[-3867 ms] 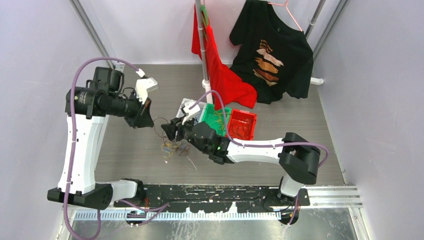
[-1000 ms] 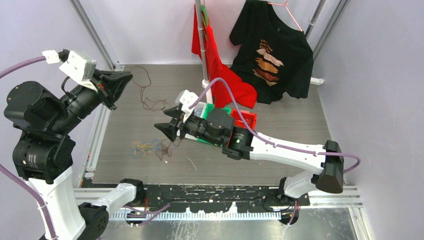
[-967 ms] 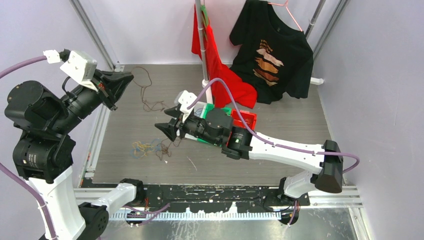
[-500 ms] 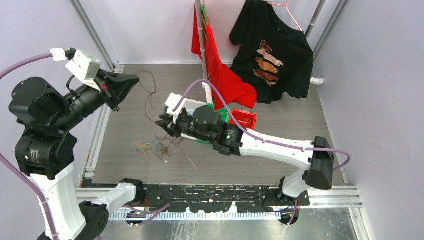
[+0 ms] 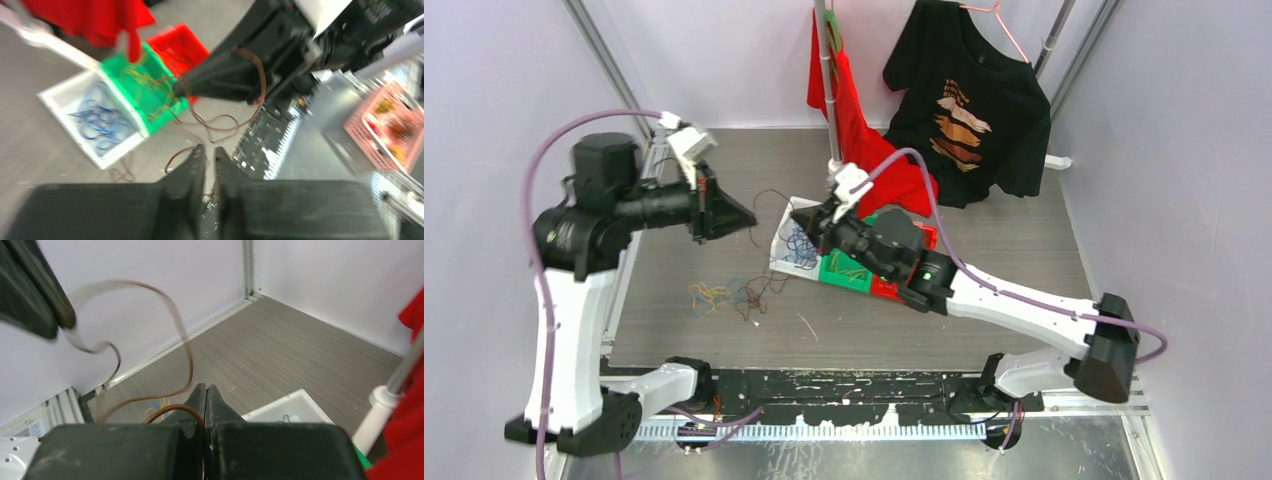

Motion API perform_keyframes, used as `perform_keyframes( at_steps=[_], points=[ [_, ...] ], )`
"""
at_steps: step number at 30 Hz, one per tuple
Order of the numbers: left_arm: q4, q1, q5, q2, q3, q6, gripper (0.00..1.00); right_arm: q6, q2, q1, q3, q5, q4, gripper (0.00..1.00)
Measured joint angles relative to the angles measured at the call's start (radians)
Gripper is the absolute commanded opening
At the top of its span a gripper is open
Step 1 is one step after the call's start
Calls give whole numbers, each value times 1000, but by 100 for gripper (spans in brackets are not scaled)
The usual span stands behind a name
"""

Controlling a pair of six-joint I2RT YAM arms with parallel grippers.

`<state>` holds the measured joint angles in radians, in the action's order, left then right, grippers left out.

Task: Untangle the cables

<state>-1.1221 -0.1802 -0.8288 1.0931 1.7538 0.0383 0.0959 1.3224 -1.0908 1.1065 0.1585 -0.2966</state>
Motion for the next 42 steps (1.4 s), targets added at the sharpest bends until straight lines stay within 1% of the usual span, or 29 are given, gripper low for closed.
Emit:
perform_keyframes(
  at_steps=[1,2,3,4,6,8,14,19,21,22,25,27,31,38,42],
  points=[
    [-39,-15,-29,27,-2,14,37,18,-33,11,-37,16,-18,1],
    [-76,-39,-49,57,-2,29,47,30,-64,19,-66,31,-27,1],
    [-106,-60,-60,89,-2,51,52,42,-100,24,-96,44,-32,1],
    [-136,-84,-65,122,-2,68,55,48,-135,29,-122,60,-32,1],
    [-185,-123,-61,163,-2,97,59,55,-214,40,-162,105,-21,1],
    [-212,-137,-56,164,-2,123,62,57,-281,51,-186,144,-13,1],
    [-284,-142,-11,110,26,211,62,51,-516,101,-261,257,58,1],
    [-324,-142,54,93,30,278,62,18,-599,127,-264,336,127,1],
    [-331,-142,82,94,28,292,64,1,-607,132,-264,365,151,1],
    [-332,-142,93,93,26,298,68,-8,-607,137,-264,380,163,1],
    [-330,-142,130,87,5,310,85,-24,-593,157,-264,411,187,1],
    [-328,-142,151,80,-17,311,91,-31,-571,175,-264,426,204,1],
    [-327,-142,194,71,-64,304,93,-32,-519,216,-272,431,217,1],
    [-326,-143,230,66,-68,307,95,-34,-426,292,-315,420,221,1],
    [-326,-143,249,65,-68,308,99,-41,-362,338,-331,422,215,1]
  ],
)
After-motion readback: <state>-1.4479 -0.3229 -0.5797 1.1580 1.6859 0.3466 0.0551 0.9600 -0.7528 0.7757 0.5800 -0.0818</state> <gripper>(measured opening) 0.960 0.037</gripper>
